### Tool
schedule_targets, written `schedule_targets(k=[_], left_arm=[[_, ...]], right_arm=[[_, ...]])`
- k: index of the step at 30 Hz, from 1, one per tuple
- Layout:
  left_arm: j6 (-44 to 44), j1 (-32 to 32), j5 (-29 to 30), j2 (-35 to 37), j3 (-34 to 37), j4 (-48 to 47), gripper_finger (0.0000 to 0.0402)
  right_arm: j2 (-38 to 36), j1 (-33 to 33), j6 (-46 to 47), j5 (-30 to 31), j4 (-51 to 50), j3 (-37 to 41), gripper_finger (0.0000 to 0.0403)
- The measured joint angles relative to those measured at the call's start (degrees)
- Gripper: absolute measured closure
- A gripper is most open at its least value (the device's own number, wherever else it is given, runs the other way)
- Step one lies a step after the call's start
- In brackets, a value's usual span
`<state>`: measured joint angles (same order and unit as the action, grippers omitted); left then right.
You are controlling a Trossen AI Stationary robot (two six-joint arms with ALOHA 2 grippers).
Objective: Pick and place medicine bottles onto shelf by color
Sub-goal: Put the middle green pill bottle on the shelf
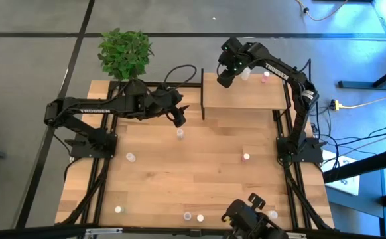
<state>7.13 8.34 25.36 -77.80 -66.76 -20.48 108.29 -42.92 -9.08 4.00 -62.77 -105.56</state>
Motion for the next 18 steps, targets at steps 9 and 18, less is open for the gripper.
schedule_targets(k=[9,18], left_arm=[[-0.02,0.00,0.00,0.00,0.00,-0.58,0.0176],[-0.22,0.00,0.02,0.00,0.00,-0.67,0.0176]], right_arm=[[0.00,-1.05,1.85,0.47,-1.05,0.00,0.0279],[0.00,-1.40,2.94,-0.93,-1.24,0.00,0.0279]])
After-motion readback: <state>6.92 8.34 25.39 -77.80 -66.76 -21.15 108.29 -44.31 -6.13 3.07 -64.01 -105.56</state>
